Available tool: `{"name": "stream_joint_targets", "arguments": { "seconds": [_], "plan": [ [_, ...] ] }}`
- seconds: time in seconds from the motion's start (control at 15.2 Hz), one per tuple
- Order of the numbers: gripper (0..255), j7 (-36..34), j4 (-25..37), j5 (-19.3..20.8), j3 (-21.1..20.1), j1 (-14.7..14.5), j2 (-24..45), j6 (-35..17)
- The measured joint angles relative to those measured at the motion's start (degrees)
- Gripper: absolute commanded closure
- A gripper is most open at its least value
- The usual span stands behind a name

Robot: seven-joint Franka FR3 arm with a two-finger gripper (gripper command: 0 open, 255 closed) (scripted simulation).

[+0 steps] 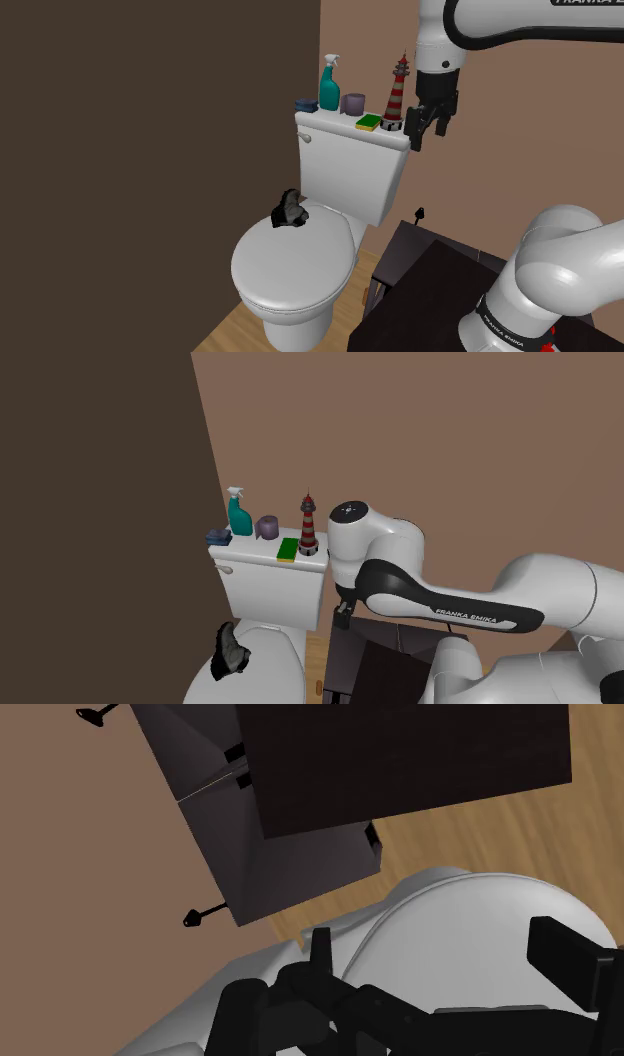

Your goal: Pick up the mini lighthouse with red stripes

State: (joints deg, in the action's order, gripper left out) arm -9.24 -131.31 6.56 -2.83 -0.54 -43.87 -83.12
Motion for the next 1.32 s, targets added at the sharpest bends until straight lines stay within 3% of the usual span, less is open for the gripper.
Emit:
{"name": "stream_joint_targets", "arguments": {
  "seconds": [0.2,0.79,1.32],
  "plan": [
    [0,1.64,0.68,0.77,1.52,0.30,0.66,-1.43],
    [0,13.57,5.89,3.50,12.70,1.38,7.42,-13.37],
    [0,25.45,15.34,0.06,23.07,0.17,16.62,-21.66]
  ]
}}
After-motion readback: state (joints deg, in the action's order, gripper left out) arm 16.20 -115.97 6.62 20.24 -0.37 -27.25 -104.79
